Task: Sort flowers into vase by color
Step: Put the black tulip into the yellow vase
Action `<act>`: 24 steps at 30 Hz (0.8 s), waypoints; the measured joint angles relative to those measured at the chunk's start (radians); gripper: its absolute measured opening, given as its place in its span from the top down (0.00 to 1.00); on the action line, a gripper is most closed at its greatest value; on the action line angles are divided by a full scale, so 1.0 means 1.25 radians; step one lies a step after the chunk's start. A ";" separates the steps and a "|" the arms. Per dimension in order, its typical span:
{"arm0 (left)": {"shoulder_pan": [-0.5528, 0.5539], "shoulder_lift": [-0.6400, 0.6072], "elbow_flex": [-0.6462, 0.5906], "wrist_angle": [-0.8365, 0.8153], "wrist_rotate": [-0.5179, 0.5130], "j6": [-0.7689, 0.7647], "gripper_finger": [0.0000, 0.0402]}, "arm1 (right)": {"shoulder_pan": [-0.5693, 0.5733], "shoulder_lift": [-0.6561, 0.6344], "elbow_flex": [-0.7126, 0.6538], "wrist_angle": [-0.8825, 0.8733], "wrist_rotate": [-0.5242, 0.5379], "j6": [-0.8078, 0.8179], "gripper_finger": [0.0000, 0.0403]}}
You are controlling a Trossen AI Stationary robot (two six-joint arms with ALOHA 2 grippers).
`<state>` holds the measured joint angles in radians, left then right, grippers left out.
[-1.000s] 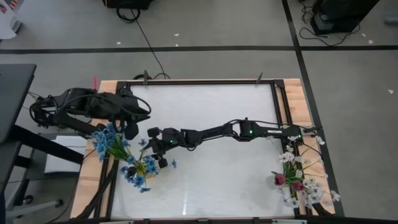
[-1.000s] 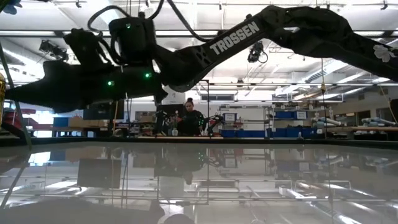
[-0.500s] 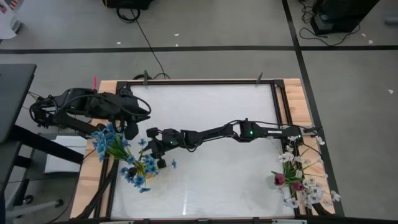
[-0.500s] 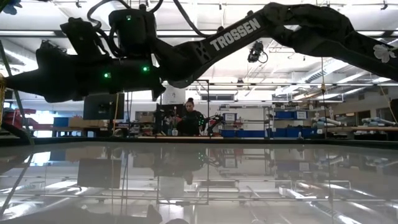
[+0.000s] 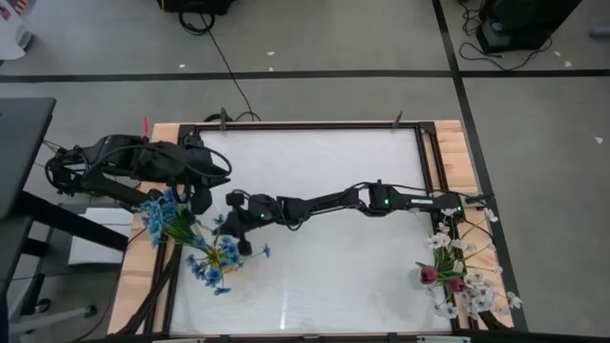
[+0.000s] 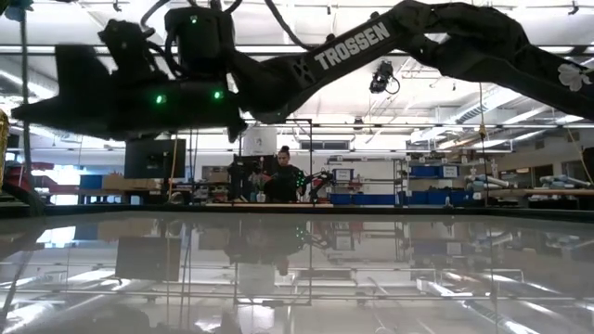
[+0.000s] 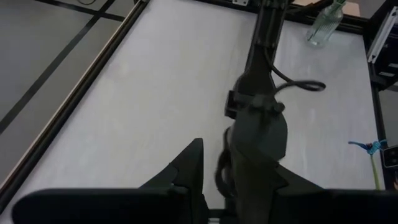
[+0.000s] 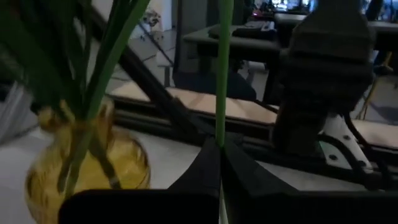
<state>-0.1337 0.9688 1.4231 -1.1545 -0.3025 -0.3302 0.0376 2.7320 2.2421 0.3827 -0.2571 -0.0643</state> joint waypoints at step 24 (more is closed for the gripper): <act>0.069 -0.003 0.315 -0.115 -0.223 -0.056 0.74 | -0.110 -0.125 -0.001 -0.044 0.110 0.426 1.00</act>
<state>-0.0471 0.9655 1.8168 -1.2985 -0.5812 -0.4008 -0.0994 2.5763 2.2410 0.3273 -0.1200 0.4686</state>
